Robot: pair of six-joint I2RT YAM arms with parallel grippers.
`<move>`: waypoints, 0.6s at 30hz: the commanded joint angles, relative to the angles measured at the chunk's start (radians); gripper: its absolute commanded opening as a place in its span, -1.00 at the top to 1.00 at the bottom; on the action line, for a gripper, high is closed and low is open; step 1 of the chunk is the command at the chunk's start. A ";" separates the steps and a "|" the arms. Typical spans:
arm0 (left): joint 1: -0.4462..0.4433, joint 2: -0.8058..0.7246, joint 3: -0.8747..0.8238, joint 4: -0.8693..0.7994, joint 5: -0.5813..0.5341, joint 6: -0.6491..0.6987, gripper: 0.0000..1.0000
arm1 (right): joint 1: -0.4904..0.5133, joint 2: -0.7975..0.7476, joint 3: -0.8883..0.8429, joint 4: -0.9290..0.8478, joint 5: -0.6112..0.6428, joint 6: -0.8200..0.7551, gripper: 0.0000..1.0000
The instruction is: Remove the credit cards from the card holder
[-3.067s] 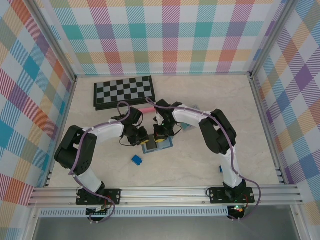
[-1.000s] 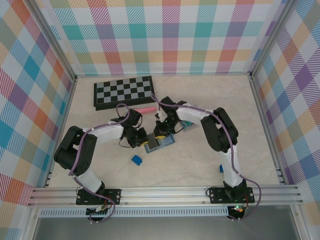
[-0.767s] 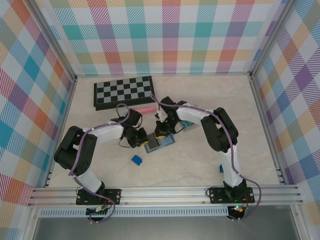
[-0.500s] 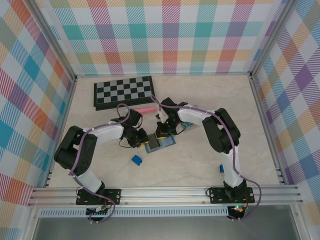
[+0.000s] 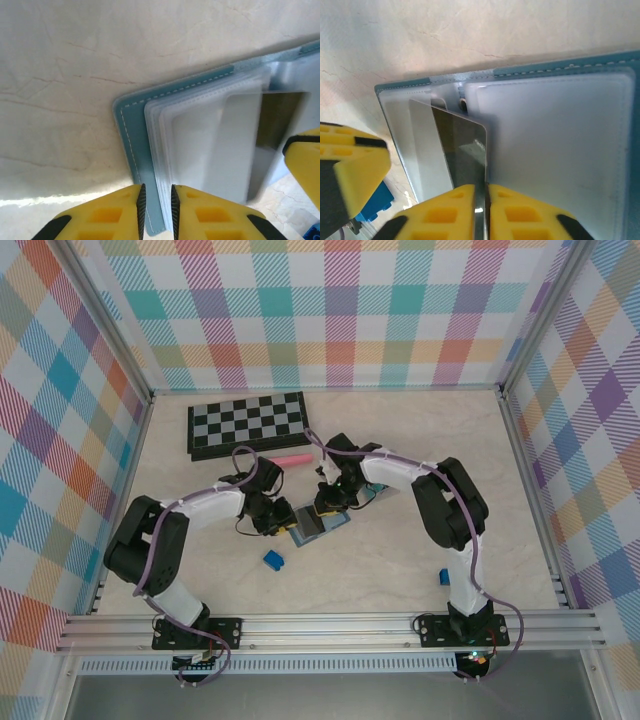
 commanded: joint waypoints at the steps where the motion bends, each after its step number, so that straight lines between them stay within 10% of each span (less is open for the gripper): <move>1: 0.002 -0.053 0.043 -0.052 0.001 0.026 0.53 | -0.004 0.037 0.033 -0.038 -0.011 -0.013 0.58; 18: -0.027 0.078 0.054 0.017 0.049 0.016 0.76 | -0.008 0.087 0.051 -0.054 -0.057 -0.027 0.47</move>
